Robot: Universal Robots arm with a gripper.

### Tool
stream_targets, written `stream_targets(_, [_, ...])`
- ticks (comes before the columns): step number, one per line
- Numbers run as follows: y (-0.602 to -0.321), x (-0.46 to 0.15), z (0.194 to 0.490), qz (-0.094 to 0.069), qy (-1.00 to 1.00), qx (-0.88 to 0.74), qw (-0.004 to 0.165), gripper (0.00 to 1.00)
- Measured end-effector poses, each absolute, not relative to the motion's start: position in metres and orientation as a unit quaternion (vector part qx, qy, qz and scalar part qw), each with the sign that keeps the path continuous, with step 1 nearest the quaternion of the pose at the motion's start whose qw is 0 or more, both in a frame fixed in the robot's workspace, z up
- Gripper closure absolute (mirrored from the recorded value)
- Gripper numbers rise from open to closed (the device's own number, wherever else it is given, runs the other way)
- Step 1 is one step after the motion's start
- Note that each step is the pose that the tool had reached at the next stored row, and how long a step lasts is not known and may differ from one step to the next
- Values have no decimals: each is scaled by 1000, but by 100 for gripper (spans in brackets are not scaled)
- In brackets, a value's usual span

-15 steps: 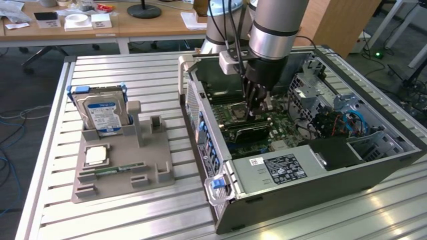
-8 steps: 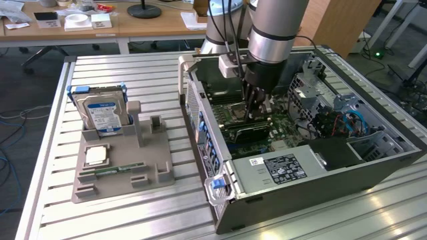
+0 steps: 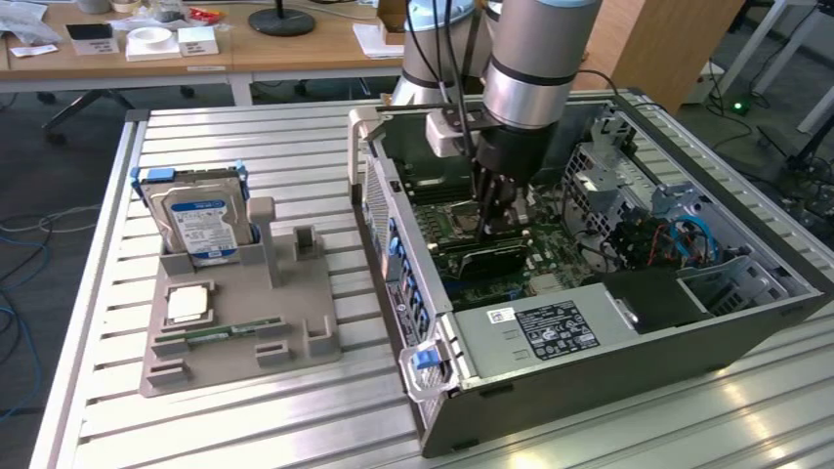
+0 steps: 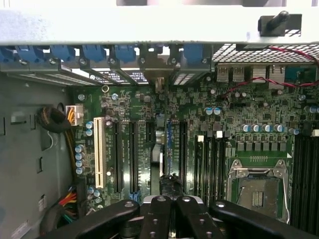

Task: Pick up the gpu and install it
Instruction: 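Press down on the gpu until it lock into place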

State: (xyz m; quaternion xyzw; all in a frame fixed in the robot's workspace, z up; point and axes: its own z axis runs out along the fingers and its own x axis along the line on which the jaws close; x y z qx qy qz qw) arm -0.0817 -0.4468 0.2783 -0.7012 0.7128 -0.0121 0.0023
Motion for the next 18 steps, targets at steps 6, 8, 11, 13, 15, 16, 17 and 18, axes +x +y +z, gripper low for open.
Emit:
stream_targets(6, [-446, -82, 272, -12, 713, -701, 2, 89])
stream_targets(8, [-446, -82, 270, -12, 713, -701, 2, 89])
stream_targets(11, [-446, -82, 270, -12, 713, -701, 2, 89])
stream_targets(13, [-446, -82, 269, -12, 713, -701, 2, 89])
stream_targets(15, [-446, -82, 268, -12, 713, -701, 2, 89])
stream_targets(16, [-446, -82, 268, -12, 713, -701, 2, 89])
stream_targets(17, [-446, -82, 268, -12, 713, -701, 2, 89])
stream_targets(18, [-446, -82, 267, -12, 713, -701, 2, 89])
